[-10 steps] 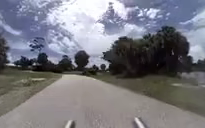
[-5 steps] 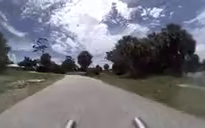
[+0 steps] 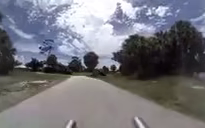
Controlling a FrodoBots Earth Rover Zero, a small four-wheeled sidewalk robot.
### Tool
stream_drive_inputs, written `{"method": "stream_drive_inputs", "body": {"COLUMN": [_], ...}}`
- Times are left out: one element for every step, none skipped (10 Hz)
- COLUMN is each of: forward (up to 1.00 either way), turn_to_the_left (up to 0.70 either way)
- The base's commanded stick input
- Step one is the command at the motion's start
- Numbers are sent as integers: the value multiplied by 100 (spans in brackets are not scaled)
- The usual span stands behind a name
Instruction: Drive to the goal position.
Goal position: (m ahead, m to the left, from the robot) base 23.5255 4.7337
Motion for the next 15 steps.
{"method": "stream_drive_inputs", "body": {"forward": [85,85,85,85,85,85,85,85,85,85,85,85,85,85,85], "turn_to_the_left": [0,0,0,0,0,0,0,0,0,0,0,0,0,0,0]}}
